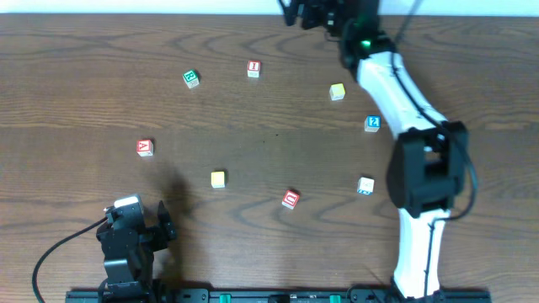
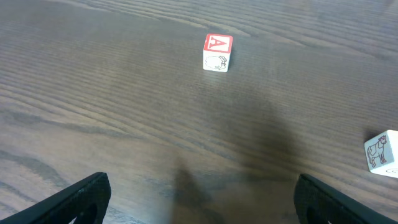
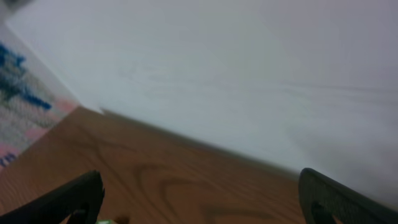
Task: Spell out Ai2
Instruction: 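Reach the right gripper forward to the red 'I' block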
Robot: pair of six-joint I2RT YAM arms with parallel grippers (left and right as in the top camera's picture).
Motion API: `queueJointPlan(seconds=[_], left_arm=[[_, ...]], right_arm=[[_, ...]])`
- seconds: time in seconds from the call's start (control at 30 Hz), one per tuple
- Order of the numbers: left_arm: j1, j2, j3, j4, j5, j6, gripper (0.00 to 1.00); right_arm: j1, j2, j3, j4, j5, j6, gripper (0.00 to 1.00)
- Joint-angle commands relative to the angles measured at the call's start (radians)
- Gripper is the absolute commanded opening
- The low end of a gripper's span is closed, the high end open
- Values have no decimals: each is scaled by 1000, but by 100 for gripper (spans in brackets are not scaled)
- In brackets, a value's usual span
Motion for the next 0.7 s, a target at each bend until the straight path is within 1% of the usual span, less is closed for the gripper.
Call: queueJointPlan(seconds=[0.0,0.13,0.23,0.33,0.37,0.43,0.57,0.67], left_arm=[[6,-6,-8,-1,-6,3,95],[6,-6,-8,-1,-6,3,95],[6,-6,-8,-1,-6,3,95],[6,-6,-8,-1,-6,3,95],[6,-6,-8,-1,-6,3,95],[6,-6,-8,-1,-6,3,95],[6,-6,-8,-1,-6,3,95],[6,-6,-8,-1,-6,3,95]], right_arm=[[74,64,81,-20,77,-70,99],[156,119,103,-19,212,-51,94],[207,142,103,-19,330,-34,95],[250,163,103,-30,457,22,94],[259,169,103,-35,490,40,91],[271,179,103,-49,553,84,89],[274,198,103,-89,600,150,87],[269,211,103,-117,603,170,83]])
